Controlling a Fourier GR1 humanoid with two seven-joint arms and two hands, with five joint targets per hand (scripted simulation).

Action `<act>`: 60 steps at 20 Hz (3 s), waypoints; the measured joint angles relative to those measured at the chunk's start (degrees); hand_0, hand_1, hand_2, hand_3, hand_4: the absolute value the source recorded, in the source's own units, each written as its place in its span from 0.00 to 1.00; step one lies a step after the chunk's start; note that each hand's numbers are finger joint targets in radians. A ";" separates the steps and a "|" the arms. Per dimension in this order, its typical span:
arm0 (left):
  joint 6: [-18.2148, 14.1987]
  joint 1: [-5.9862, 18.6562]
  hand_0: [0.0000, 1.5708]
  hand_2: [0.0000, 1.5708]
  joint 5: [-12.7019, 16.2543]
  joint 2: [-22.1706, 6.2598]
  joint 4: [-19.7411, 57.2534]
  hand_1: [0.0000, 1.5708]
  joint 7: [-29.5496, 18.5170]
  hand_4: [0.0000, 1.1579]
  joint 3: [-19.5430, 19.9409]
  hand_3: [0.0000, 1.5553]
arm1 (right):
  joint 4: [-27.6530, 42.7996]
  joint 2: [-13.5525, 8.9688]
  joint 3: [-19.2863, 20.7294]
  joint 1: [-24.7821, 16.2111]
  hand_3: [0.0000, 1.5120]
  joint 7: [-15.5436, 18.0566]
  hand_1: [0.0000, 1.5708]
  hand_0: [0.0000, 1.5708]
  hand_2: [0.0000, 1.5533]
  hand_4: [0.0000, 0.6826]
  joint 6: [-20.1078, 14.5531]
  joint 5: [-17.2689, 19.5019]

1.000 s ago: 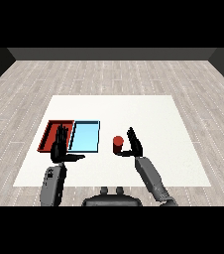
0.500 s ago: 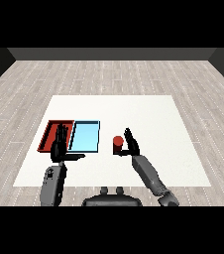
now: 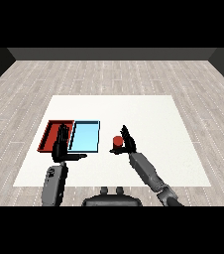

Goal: Pick the red can and put it in the red box

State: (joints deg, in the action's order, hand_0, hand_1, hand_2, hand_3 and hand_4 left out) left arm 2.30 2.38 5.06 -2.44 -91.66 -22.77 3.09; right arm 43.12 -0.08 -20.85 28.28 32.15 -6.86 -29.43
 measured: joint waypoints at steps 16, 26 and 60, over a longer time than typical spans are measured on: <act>0.93 -2.71 0.00 0.00 0.70 -0.21 -1.90 0.00 -1.21 0.00 0.43 0.00 | -9.34 0.08 -9.66 6.88 0.28 3.33 0.32 0.32 0.43 0.00 -5.22 -11.52; 0.44 -0.81 0.00 0.00 0.21 -0.29 -0.15 0.00 -1.03 0.00 0.71 0.00 | -11.65 0.08 -15.79 9.11 0.93 4.54 0.93 0.93 0.93 0.86 -16.58 -16.91; -7.79 2.33 0.00 0.00 -2.70 2.36 -0.01 0.00 8.57 0.00 -16.00 0.00 | 30.35 -7.19 -10.87 0.24 0.91 -13.34 0.92 0.92 0.92 0.96 -26.33 7.89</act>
State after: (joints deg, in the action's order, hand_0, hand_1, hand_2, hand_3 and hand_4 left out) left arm -5.49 4.71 2.36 -0.08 -91.67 -14.19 -12.91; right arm 73.46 -7.28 -31.73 28.52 18.82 -33.19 -21.54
